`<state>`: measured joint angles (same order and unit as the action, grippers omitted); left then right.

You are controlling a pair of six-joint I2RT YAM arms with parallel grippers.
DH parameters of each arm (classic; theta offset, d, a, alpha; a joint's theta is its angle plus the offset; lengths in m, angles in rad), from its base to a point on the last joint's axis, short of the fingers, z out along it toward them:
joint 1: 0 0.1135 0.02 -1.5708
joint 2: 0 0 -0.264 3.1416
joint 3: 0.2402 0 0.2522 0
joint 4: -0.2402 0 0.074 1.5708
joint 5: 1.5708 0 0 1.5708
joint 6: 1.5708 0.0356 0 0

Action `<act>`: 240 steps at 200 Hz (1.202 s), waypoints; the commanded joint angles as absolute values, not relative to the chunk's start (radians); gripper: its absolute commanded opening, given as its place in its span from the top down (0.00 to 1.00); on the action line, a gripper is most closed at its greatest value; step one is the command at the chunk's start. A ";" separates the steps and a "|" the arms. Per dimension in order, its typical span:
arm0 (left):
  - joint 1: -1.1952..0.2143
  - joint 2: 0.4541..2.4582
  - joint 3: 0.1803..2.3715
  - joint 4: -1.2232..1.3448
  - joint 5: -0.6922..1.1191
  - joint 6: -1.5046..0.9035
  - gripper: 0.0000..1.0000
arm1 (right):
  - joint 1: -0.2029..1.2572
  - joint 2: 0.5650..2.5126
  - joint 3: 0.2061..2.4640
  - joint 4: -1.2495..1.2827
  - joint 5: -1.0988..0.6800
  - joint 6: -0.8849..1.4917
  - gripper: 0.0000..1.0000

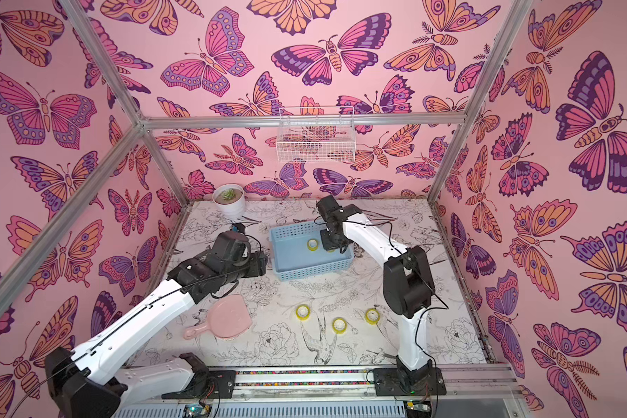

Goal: Put the transparent tape into the storage box
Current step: Place the tape in the storage box.

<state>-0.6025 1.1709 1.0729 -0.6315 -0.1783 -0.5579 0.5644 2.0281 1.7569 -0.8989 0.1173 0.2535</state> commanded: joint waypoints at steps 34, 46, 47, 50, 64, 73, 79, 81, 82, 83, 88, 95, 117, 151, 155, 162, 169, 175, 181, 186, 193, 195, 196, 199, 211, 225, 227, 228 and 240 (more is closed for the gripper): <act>-0.604 1.190 1.058 -0.646 -0.155 -0.565 0.30 | 0.534 2.128 1.776 -0.904 0.032 0.224 1.00; -0.605 1.194 1.057 -0.645 -0.151 -0.566 0.30 | 0.532 2.144 1.772 -0.892 0.020 0.228 1.00; -0.606 1.194 1.057 -0.645 -0.150 -0.566 0.30 | 0.532 2.144 1.772 -0.891 0.019 0.228 1.00; -0.606 1.195 1.057 -0.644 -0.149 -0.566 0.30 | 0.531 2.151 1.772 -0.889 0.017 0.229 1.00; -0.605 1.201 1.057 -0.644 -0.146 -0.566 0.30 | 0.532 2.170 1.776 -0.883 0.015 0.231 1.00; -0.606 1.204 1.057 -0.645 -0.145 -0.566 0.30 | 0.532 2.179 1.776 -0.878 0.014 0.233 1.00; -0.606 1.206 1.058 -0.645 -0.144 -0.568 0.30 | 0.530 2.185 1.774 -0.874 0.015 0.236 1.00; -0.606 1.207 1.058 -0.644 -0.144 -0.567 0.30 | 0.530 2.185 1.772 -0.872 0.015 0.237 1.00; -0.606 1.207 1.058 -0.645 -0.144 -0.567 0.30 | 0.530 2.186 1.771 -0.872 0.015 0.237 1.00; -0.606 1.206 1.058 -0.645 -0.144 -0.566 0.30 | 0.530 2.187 1.771 -0.871 0.015 0.237 1.00; -0.605 1.208 1.060 -0.645 -0.144 -0.569 0.30 | 0.531 2.189 1.769 -0.867 0.016 0.239 1.00; -0.605 1.210 1.060 -0.645 -0.144 -0.571 0.30 | 0.530 2.193 1.766 -0.862 0.014 0.240 1.00; -0.606 1.218 1.064 -0.643 -0.143 -0.570 0.30 | 0.531 2.214 1.767 -0.860 0.021 0.240 1.00; -0.606 1.225 1.069 -0.643 -0.143 -0.566 0.30 | 0.528 2.219 1.757 -0.857 0.032 0.243 0.93; -0.606 1.226 1.069 -0.643 -0.143 -0.566 0.30 | 0.529 2.218 1.756 -0.858 0.034 0.244 0.90; -0.607 1.226 1.069 -0.644 -0.143 -0.565 0.30 | 0.529 2.216 1.755 -0.860 0.041 0.245 0.87; -0.606 1.227 1.069 -0.643 -0.143 -0.565 0.30 | 0.527 2.213 1.752 -0.862 0.045 0.246 0.84; -0.607 1.227 1.069 -0.644 -0.143 -0.565 0.30 | 0.527 2.209 1.750 -0.861 0.046 0.246 0.82; -0.607 1.227 1.069 -0.644 -0.143 -0.564 0.30 | 0.527 2.204 1.747 -0.861 0.049 0.248 0.79; -0.606 1.228 1.069 -0.643 -0.143 -0.563 0.30 | 0.528 2.199 1.744 -0.860 0.051 0.250 0.77; -0.606 1.227 1.069 -0.643 -0.143 -0.563 0.30 | 0.528 2.190 1.741 -0.859 0.052 0.251 0.74; -0.606 1.227 1.069 -0.643 -0.143 -0.562 0.30 | 0.527 2.189 1.741 -0.860 0.053 0.251 0.73; -0.606 1.228 1.069 -0.643 -0.143 -0.562 0.30 | 0.527 2.188 1.741 -0.860 0.054 0.251 0.73; -0.607 1.228 1.068 -0.643 -0.143 -0.561 0.30 | 0.528 2.185 1.741 -0.861 0.055 0.252 0.72; -0.607 1.228 1.068 -0.643 -0.140 -0.560 0.30 | 0.528 2.174 1.745 -0.864 0.057 0.253 0.68; -0.607 1.226 1.066 -0.643 -0.138 -0.560 0.30 | 0.527 2.160 1.751 -0.862 0.058 0.253 0.67; -0.607 1.226 1.066 -0.643 -0.138 -0.560 0.30 | 0.528 2.159 1.752 -0.863 0.058 0.253 0.67; -0.607 1.226 1.066 -0.644 -0.138 -0.560 0.30 | 0.527 2.158 1.754 -0.864 0.059 0.253 0.67; -0.607 1.224 1.063 -0.643 -0.137 -0.558 0.30 | 0.527 2.151 1.771 -0.872 0.059 0.255 0.67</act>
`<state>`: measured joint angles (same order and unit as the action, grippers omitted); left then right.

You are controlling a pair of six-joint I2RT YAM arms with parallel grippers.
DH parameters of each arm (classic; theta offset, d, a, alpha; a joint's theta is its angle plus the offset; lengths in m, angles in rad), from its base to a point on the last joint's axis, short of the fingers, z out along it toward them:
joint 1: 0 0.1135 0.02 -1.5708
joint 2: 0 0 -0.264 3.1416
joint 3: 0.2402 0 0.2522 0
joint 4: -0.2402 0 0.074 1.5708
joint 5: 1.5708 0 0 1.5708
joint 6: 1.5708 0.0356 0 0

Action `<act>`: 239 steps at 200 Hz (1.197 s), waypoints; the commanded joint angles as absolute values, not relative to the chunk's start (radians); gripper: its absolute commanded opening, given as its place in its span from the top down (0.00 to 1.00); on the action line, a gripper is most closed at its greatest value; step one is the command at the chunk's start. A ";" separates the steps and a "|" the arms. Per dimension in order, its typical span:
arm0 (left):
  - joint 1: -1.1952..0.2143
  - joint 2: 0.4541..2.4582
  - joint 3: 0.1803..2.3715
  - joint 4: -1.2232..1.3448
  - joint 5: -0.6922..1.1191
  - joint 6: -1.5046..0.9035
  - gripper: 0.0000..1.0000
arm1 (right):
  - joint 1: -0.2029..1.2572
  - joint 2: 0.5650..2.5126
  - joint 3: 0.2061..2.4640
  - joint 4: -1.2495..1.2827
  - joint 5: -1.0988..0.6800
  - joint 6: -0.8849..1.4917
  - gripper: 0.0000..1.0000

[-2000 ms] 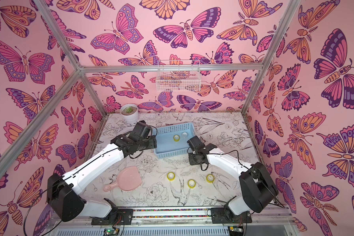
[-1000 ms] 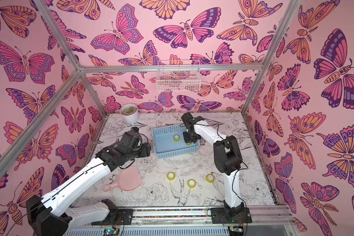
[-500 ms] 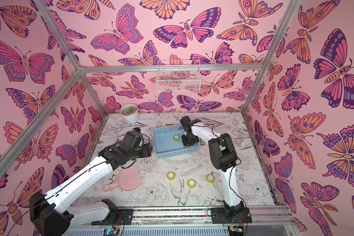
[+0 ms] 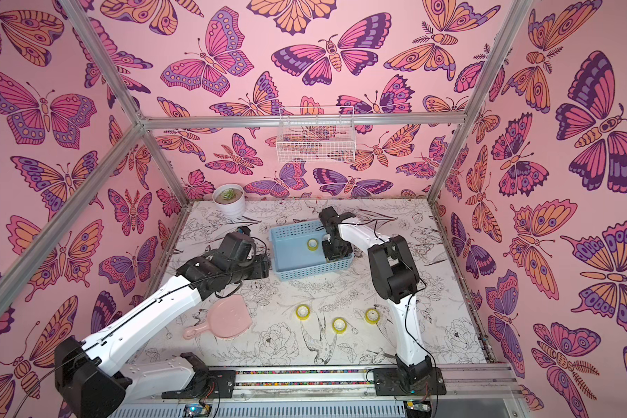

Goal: Put the transparent tape into the storage box
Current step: Place the tape in the storage box, then pick up the tape from the center of the board.

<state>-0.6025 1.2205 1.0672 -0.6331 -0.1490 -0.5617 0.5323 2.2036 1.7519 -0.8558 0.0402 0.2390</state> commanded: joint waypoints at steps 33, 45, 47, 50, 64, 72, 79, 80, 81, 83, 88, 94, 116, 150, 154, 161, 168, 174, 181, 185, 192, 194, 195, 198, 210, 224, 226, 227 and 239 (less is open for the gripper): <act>-0.607 1.210 1.056 -0.644 -0.137 -0.548 0.30 | 0.527 2.123 1.838 -0.895 0.061 0.254 0.66; -0.607 1.204 1.050 -0.643 -0.133 -0.542 0.30 | 0.528 2.111 1.870 -0.909 0.060 0.255 0.66; -0.606 1.203 1.049 -0.644 -0.132 -0.541 0.30 | 0.527 2.108 1.875 -0.912 0.060 0.255 0.66; -0.607 1.200 1.047 -0.643 -0.131 -0.539 0.30 | 0.527 2.105 1.883 -0.916 0.059 0.253 0.66; -0.613 1.190 1.032 -0.643 -0.122 -0.526 0.30 | 0.529 2.084 1.924 -0.937 0.058 0.253 0.66; -0.619 1.181 1.022 -0.644 -0.117 -0.517 0.30 | 0.532 2.067 1.943 -0.948 0.061 0.252 0.65; -0.626 1.171 1.013 -0.644 -0.115 -0.512 0.30 | 0.535 2.051 1.953 -0.951 0.063 0.252 0.65; -0.628 1.169 1.011 -0.645 -0.114 -0.511 0.30 | 0.535 2.046 1.955 -0.952 0.064 0.252 0.64; -0.629 1.168 1.009 -0.645 -0.115 -0.511 0.30 | 0.535 2.043 1.956 -0.952 0.064 0.252 0.64; -0.631 1.165 1.006 -0.644 -0.113 -0.510 0.30 | 0.537 2.037 1.958 -0.954 0.065 0.251 0.64; -0.639 1.160 0.998 -0.645 -0.110 -0.507 0.30 | 0.540 2.022 1.960 -0.958 0.064 0.253 0.62; -0.648 1.155 0.989 -0.644 -0.106 -0.503 0.30 | 0.543 1.998 1.956 -0.960 0.061 0.256 0.58; -0.712 1.152 0.959 -0.646 -0.111 -0.494 0.31 | 0.577 1.881 1.862 -0.938 0.068 0.268 0.55; -0.832 1.218 0.927 -0.635 -0.143 -0.509 0.31 | 0.632 1.641 1.581 -0.833 0.084 0.326 0.46; -0.842 1.232 0.924 -0.632 -0.144 -0.513 0.31 | 0.636 1.612 1.546 -0.817 0.084 0.334 0.46; -0.853 1.253 0.917 -0.626 -0.144 -0.521 0.31 | 0.644 1.577 1.487 -0.789 0.087 0.348 0.46; -0.859 1.262 0.907 -0.613 -0.140 -0.534 0.31 | 0.652 1.518 1.436 -0.772 0.094 0.364 0.45; -0.862 1.307 0.896 -0.596 -0.134 -0.544 0.32 | 0.658 1.493 1.399 -0.762 0.099 0.376 0.45; -0.864 1.322 0.882 -0.571 -0.129 -0.554 0.32 | 0.664 1.470 1.359 -0.755 0.098 0.387 0.45; -0.865 1.329 0.874 -0.556 -0.127 -0.560 0.32 | 0.667 1.461 1.341 -0.754 0.097 0.394 0.45; -0.865 1.340 0.863 -0.527 -0.118 -0.567 0.32 | 0.673 1.449 1.316 -0.758 0.098 0.402 0.45; -0.865 1.342 0.861 -0.520 -0.116 -0.568 0.32 | 0.674 1.447 1.309 -0.761 0.098 0.406 0.45; -0.865 1.345 0.860 -0.519 -0.115 -0.569 0.32 | 0.674 1.446 1.307 -0.762 0.098 0.407 0.45; -0.865 1.351 0.857 -0.507 -0.110 -0.570 0.32 | 0.676 1.443 1.299 -0.767 0.097 0.410 0.45; -0.867 1.381 0.854 -0.471 -0.097 -0.573 0.32 | 0.681 1.430 1.267 -0.769 0.096 0.421 0.46; -0.870 1.430 0.871 -0.456 -0.083 -0.571 0.32 | 0.688 1.412 1.235 -0.763 0.110 0.432 0.46; -0.872 1.436 0.875 -0.454 -0.082 -0.570 0.32 | 0.689 1.409 1.232 -0.762 0.110 0.432 0.46; -0.873 1.439 0.876 -0.453 -0.082 -0.570 0.32 | 0.689 1.408 1.230 -0.761 0.111 0.434 0.46; -0.885 1.472 0.894 -0.440 -0.073 -0.563 0.32 | 0.690 1.395 1.215 -0.759 0.120 0.437 0.46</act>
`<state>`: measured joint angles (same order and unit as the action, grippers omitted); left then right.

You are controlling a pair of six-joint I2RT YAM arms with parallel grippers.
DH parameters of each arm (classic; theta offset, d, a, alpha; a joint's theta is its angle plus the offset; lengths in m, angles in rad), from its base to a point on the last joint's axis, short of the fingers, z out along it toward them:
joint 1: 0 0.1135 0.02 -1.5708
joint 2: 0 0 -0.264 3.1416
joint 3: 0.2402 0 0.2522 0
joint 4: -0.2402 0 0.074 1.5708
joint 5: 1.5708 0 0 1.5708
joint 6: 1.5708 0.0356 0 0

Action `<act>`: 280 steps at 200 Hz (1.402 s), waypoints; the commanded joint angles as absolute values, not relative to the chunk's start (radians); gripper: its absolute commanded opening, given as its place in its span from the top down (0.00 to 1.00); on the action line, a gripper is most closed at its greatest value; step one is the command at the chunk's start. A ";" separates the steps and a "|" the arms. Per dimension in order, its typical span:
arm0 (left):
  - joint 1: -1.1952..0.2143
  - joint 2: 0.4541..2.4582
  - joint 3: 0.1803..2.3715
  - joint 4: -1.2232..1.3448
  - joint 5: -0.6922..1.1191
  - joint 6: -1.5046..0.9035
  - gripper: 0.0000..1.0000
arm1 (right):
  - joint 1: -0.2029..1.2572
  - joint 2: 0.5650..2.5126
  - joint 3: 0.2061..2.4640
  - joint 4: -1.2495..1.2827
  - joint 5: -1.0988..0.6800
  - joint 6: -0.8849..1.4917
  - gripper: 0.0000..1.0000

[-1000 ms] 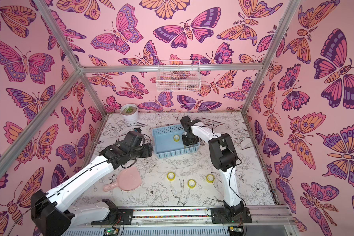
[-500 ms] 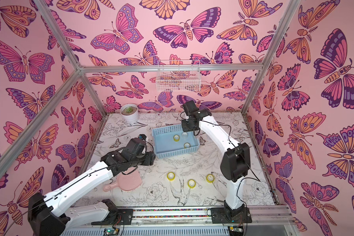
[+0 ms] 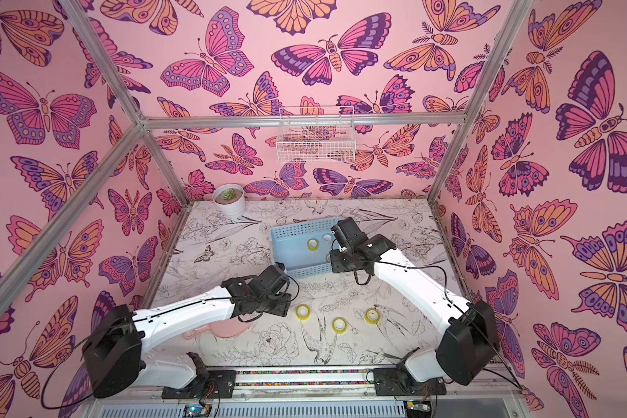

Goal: Put the transparent tape into the storage box
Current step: Pick up the tape from the center of the board.

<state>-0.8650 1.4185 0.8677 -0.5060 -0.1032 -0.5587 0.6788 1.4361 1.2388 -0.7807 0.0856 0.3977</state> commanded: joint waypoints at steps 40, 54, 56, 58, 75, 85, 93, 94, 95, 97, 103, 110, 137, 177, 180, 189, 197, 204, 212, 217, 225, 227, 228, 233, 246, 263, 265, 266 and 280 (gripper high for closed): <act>-0.917 1.553 0.905 -0.398 -0.059 -0.569 0.33 | 0.691 1.364 1.187 -0.769 0.143 0.443 0.46; -0.924 1.571 0.898 -0.385 -0.057 -0.578 0.33 | 0.690 1.358 1.180 -0.772 0.146 0.443 0.46; -0.925 1.574 0.896 -0.382 -0.057 -0.577 0.33 | 0.690 1.356 1.179 -0.772 0.146 0.443 0.46; -0.926 1.575 0.895 -0.379 -0.057 -0.578 0.33 | 0.690 1.356 1.178 -0.772 0.147 0.444 0.46; -0.930 1.600 0.884 -0.363 -0.054 -0.587 0.34 | 0.690 1.349 1.168 -0.770 0.152 0.449 0.46; -0.930 1.617 0.881 -0.356 -0.054 -0.591 0.35 | 0.690 1.345 1.165 -0.768 0.149 0.450 0.46; -0.930 1.630 0.881 -0.350 -0.052 -0.592 0.36 | 0.690 1.344 1.162 -0.767 0.152 0.450 0.46; -0.930 1.632 0.881 -0.349 -0.052 -0.591 0.36 | 0.690 1.344 1.161 -0.767 0.152 0.450 0.46; -0.931 1.633 0.881 -0.348 -0.051 -0.592 0.36 | 0.690 1.344 1.161 -0.767 0.151 0.450 0.46; -0.931 1.636 0.881 -0.347 -0.051 -0.593 0.36 | 0.691 1.344 1.160 -0.767 0.151 0.452 0.46; -0.931 1.642 0.882 -0.345 -0.052 -0.595 0.37 | 0.690 1.342 1.158 -0.767 0.151 0.450 0.46; -0.931 1.648 0.882 -0.341 -0.056 -0.598 0.40 | 0.691 1.342 1.159 -0.769 0.152 0.449 0.46; -0.931 1.672 0.884 -0.337 -0.054 -0.607 0.51 | 0.691 1.339 1.157 -0.771 0.154 0.445 0.46; -0.934 1.693 0.876 -0.334 -0.045 -0.616 0.69 | 0.690 1.338 1.151 -0.772 0.159 0.446 0.47; -0.935 1.693 0.876 -0.333 -0.043 -0.617 0.71 | 0.690 1.336 1.151 -0.772 0.159 0.444 0.47; -0.938 1.696 0.876 -0.332 -0.040 -0.616 0.74 | 0.690 1.336 1.152 -0.773 0.161 0.444 0.47; -0.941 1.697 0.876 -0.332 -0.040 -0.615 0.76 | 0.690 1.336 1.149 -0.773 0.162 0.445 0.47; -0.943 1.697 0.875 -0.333 -0.040 -0.616 0.78 | 0.690 1.335 1.148 -0.773 0.164 0.445 0.47; -0.946 1.695 0.872 -0.333 -0.037 -0.618 0.81 | 0.690 1.334 1.148 -0.775 0.166 0.445 0.47; -0.948 1.694 0.871 -0.332 -0.036 -0.618 0.82 | 0.690 1.332 1.148 -0.775 0.166 0.446 0.47; -0.949 1.686 0.867 -0.333 -0.037 -0.619 0.84 | 0.690 1.331 1.147 -0.775 0.169 0.445 0.47; -0.950 1.685 0.866 -0.333 -0.037 -0.620 0.85 | 0.690 1.330 1.147 -0.774 0.169 0.446 0.47; -0.950 1.683 0.866 -0.333 -0.037 -0.620 0.85 | 0.690 1.329 1.147 -0.774 0.169 0.445 0.47; -0.951 1.677 0.864 -0.332 -0.039 -0.618 0.87 | 0.690 1.328 1.146 -0.775 0.171 0.445 0.47; -0.953 1.659 0.859 -0.334 -0.040 -0.619 0.93 | 0.690 1.326 1.147 -0.775 0.175 0.448 0.47; -0.953 1.631 0.863 -0.350 -0.050 -0.618 0.99 | 0.690 1.325 1.151 -0.775 0.175 0.447 0.47; -0.953 1.626 0.864 -0.354 -0.052 -0.617 0.99 | 0.690 1.325 1.151 -0.775 0.174 0.447 0.47; -0.953 1.624 0.865 -0.355 -0.054 -0.617 0.99 | 0.690 1.325 1.151 -0.775 0.175 0.448 0.47; -0.953 1.592 0.878 -0.386 -0.068 -0.614 1.00 | 0.690 1.325 1.153 -0.770 0.175 0.447 0.47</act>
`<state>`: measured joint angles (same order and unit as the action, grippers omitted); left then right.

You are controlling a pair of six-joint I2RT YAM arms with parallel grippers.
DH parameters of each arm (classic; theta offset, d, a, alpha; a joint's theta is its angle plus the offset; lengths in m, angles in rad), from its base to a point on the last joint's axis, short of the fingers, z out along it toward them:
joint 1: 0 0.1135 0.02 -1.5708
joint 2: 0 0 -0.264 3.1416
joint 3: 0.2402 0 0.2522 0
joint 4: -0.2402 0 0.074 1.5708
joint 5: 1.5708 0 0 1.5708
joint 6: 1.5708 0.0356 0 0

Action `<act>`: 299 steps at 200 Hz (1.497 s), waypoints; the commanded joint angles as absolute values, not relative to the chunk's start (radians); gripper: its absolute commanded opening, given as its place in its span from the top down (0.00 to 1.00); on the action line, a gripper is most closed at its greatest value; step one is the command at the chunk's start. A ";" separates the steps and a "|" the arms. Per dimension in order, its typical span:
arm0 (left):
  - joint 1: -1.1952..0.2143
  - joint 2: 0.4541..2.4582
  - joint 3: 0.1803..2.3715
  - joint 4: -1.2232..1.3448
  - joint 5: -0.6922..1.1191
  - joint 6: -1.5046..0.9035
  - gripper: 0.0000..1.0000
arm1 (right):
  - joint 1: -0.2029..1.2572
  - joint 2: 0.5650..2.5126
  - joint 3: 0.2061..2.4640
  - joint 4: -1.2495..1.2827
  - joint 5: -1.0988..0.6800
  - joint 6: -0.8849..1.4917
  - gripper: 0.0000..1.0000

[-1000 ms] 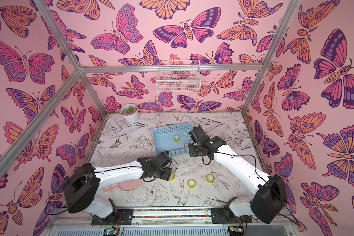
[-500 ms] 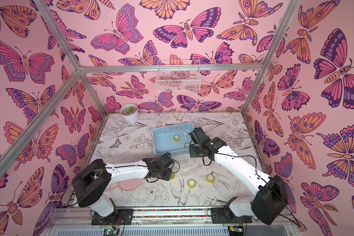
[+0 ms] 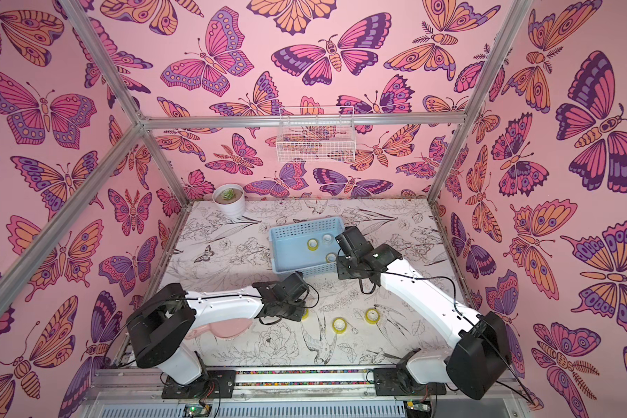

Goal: Put the transparent tape into the storage box
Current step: Pick up the tape from the center of the board, then place the tape in the storage box.

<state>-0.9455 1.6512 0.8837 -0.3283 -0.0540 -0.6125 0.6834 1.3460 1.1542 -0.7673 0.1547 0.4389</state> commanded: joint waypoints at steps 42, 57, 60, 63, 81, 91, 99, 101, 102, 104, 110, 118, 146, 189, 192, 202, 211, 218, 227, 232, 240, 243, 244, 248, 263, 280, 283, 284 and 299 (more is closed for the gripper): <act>-0.953 1.510 1.012 -0.572 -0.136 -0.579 1.00 | 0.690 1.333 1.178 -0.776 0.205 0.449 0.47; -0.949 1.495 1.090 -0.641 -0.163 -0.568 1.00 | 0.690 1.337 1.193 -0.778 0.219 0.443 0.47; -0.948 1.491 1.103 -0.654 -0.170 -0.564 1.00 | 0.690 1.338 1.195 -0.777 0.221 0.441 0.47; -0.947 1.488 1.118 -0.664 -0.175 -0.560 1.00 | 0.690 1.340 1.197 -0.776 0.225 0.441 0.47; -0.929 1.481 1.198 -0.717 -0.195 -0.530 1.00 | 0.689 1.349 1.211 -0.771 0.232 0.438 0.47; -0.907 1.486 1.246 -0.751 -0.191 -0.520 1.00 | 0.687 1.355 1.217 -0.769 0.232 0.436 0.46; -0.886 1.492 1.281 -0.773 -0.181 -0.511 1.00 | 0.687 1.360 1.223 -0.769 0.233 0.434 0.47; -0.880 1.494 1.289 -0.777 -0.178 -0.509 1.00 | 0.688 1.362 1.223 -0.769 0.232 0.435 0.46; -0.878 1.495 1.293 -0.780 -0.177 -0.508 1.00 | 0.688 1.362 1.224 -0.769 0.233 0.435 0.46; -0.873 1.496 1.300 -0.783 -0.173 -0.507 1.00 | 0.688 1.363 1.225 -0.769 0.234 0.435 0.46; -0.856 1.500 1.321 -0.790 -0.166 -0.500 1.00 | 0.686 1.366 1.227 -0.769 0.237 0.436 0.46; -0.832 1.507 1.343 -0.794 -0.154 -0.493 0.99 | 0.685 1.368 1.230 -0.767 0.244 0.439 0.46; -0.754 1.574 1.436 -0.795 -0.112 -0.460 0.99 | 0.662 1.367 1.232 -0.752 0.237 0.439 0.46; -0.684 1.762 1.590 -0.793 -0.048 -0.415 0.98 | 0.627 1.382 1.243 -0.738 0.214 0.433 0.46; -0.683 1.779 1.596 -0.794 -0.046 -0.413 0.98 | 0.625 1.383 1.243 -0.737 0.213 0.433 0.46; -0.673 1.824 1.623 -0.794 -0.044 -0.410 0.98 | 0.617 1.386 1.244 -0.733 0.205 0.433 0.46; -0.665 1.864 1.645 -0.793 -0.031 -0.405 0.98 | 0.610 1.389 1.244 -0.732 0.202 0.433 0.46; -0.657 1.893 1.660 -0.793 -0.010 -0.397 0.98 | 0.605 1.391 1.244 -0.729 0.200 0.432 0.46; -0.647 1.925 1.677 -0.793 0.016 -0.384 0.99 | 0.598 1.392 1.244 -0.729 0.193 0.430 0.45; -0.639 1.942 1.686 -0.793 0.029 -0.381 0.99 | 0.595 1.393 1.243 -0.729 0.191 0.430 0.45; -0.630 1.970 1.702 -0.793 0.049 -0.376 0.99 | 0.592 1.395 1.243 -0.729 0.189 0.428 0.45; -0.627 1.980 1.706 -0.793 0.056 -0.376 0.99 | 0.590 1.397 1.243 -0.729 0.189 0.427 0.45; -0.626 1.983 1.708 -0.793 0.058 -0.376 0.99 | 0.589 1.397 1.242 -0.729 0.189 0.427 0.45; -0.623 1.996 1.716 -0.793 0.066 -0.376 0.99 | 0.587 1.398 1.240 -0.730 0.187 0.426 0.45; -0.619 2.038 1.747 -0.794 0.080 -0.371 0.98 | 0.579 1.406 1.232 -0.731 0.181 0.424 0.45; -0.620 2.082 1.781 -0.792 0.095 -0.368 0.98 | 0.571 1.410 1.220 -0.727 0.167 0.423 0.45; -0.620 2.090 1.787 -0.792 0.099 -0.369 0.98 | 0.570 1.411 1.219 -0.727 0.167 0.425 0.45; -0.620 2.092 1.789 -0.792 0.099 -0.368 0.98 | 0.569 1.411 1.218 -0.727 0.167 0.425 0.45; -0.622 2.132 1.817 -0.792 0.119 -0.370 0.98 | 0.563 1.417 1.212 -0.726 0.157 0.425 0.45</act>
